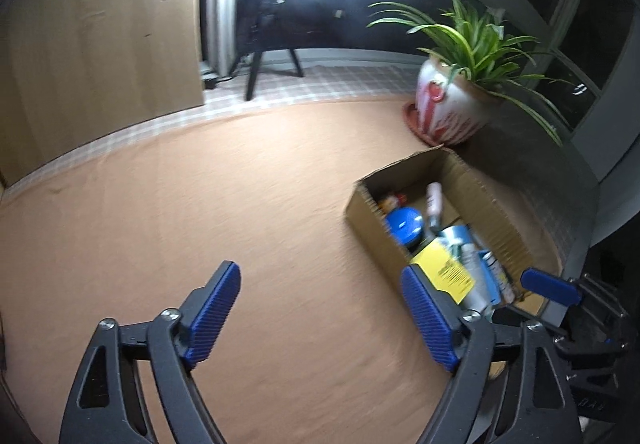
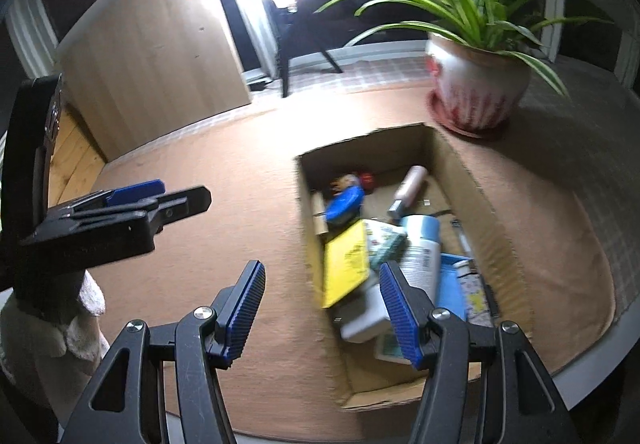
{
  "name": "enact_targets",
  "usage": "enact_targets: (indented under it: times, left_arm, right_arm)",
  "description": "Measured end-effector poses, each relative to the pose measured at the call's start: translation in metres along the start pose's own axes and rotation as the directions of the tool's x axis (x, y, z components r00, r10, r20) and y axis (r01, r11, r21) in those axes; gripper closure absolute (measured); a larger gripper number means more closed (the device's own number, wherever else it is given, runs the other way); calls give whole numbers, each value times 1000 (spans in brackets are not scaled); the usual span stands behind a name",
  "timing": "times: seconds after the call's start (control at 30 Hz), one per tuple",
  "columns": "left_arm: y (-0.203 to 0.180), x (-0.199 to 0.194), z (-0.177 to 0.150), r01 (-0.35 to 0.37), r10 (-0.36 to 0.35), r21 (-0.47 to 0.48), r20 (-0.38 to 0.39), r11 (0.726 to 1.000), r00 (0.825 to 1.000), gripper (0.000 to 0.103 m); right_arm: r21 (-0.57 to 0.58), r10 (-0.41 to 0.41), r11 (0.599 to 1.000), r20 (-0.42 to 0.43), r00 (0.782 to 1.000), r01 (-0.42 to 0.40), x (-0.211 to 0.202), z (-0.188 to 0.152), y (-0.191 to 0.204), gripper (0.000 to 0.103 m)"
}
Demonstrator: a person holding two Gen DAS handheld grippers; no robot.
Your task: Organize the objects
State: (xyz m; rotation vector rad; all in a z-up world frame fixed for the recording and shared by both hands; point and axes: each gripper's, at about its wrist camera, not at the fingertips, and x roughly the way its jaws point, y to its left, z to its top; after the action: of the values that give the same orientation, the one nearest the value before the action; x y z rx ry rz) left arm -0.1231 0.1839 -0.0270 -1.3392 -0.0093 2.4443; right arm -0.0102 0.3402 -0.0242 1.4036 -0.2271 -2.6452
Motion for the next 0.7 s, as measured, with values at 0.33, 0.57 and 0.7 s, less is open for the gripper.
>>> enact_targets:
  times: [0.33, 0.57, 0.7]
  left_arm:
    - [62, -46, -39, -70, 73, -102, 25, 992, 997, 2]
    - [97, -76, -65, -126, 132, -150, 34, 981, 991, 2]
    - [113, -88, -77, -160, 167, -167, 25, 973, 986, 2]
  right_arm:
    - [-51, 46, 998, -12, 999, -46, 12, -6, 57, 31]
    - [-96, 48, 994, -13, 999, -49, 17, -11, 92, 30]
    - [-112, 44, 993, -15, 999, -46, 20, -12, 110, 30]
